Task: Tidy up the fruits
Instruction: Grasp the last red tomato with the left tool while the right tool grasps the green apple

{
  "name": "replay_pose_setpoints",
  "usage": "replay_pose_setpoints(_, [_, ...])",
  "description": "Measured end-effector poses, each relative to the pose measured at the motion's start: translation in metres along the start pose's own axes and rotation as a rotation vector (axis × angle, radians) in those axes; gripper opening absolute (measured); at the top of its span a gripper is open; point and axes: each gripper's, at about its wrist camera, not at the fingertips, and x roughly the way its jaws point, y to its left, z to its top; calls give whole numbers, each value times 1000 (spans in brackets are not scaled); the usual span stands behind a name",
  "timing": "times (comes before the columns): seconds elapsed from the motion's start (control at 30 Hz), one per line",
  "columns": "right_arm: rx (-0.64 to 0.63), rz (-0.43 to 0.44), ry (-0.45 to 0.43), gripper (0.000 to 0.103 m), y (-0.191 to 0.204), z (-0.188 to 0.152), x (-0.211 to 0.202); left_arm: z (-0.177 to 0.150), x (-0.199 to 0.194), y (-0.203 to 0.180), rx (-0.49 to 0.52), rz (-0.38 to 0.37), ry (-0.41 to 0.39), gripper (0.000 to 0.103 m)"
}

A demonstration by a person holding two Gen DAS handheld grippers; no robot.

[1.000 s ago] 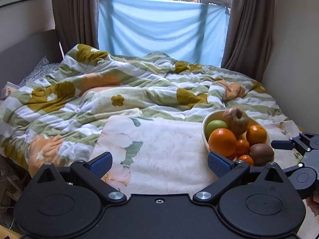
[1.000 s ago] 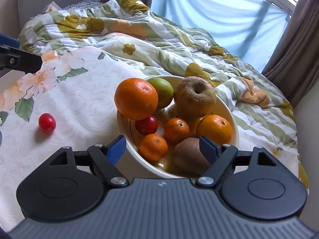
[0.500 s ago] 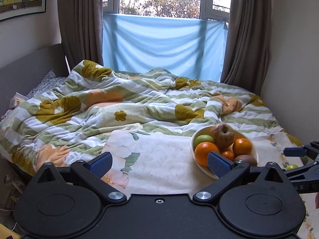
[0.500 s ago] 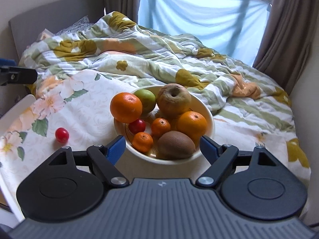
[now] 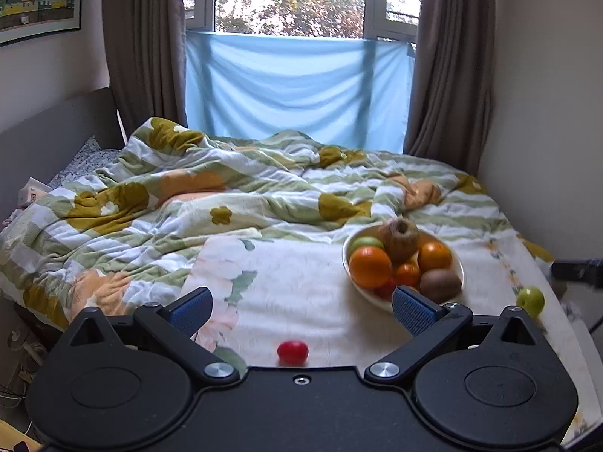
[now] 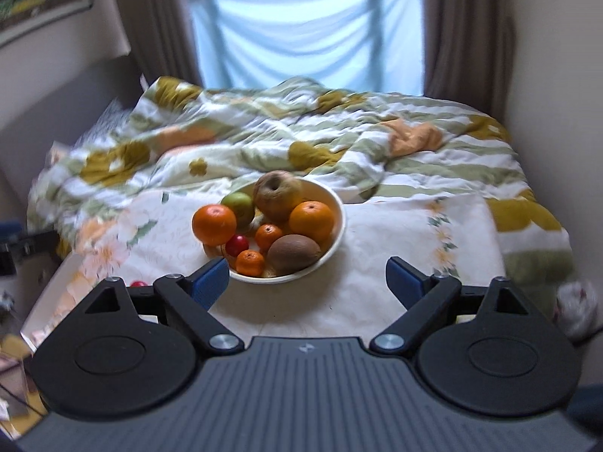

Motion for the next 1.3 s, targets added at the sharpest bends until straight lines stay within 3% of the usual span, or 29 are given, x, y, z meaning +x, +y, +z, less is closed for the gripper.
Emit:
replay_pose_setpoints(0.23, [113,-72,-35,103,-21,-23,-20,-29,16,4,40,1,58,103])
replay_pose_setpoints(0.63, [95,-183,56,103,-66,-80,39,-69,98,14,30,52,129,99])
replay_pose_setpoints(0.9, [99,-192,73,103,-93,-85,86,-72,137,12,53,50,173,79])
replay_pose_setpoints(1.07, [96,-192,77,103,-99,-81,99,-72,148,9,57,48,194,56])
replay_pose_setpoints(1.13, [93,-193,85,103,-101,-79,105,-72,150,9,48,24,205,40])
replay_pose_setpoints(1.3, [99,-187,89,103,-106,-76,114,-72,148,7,44,30,206,39])
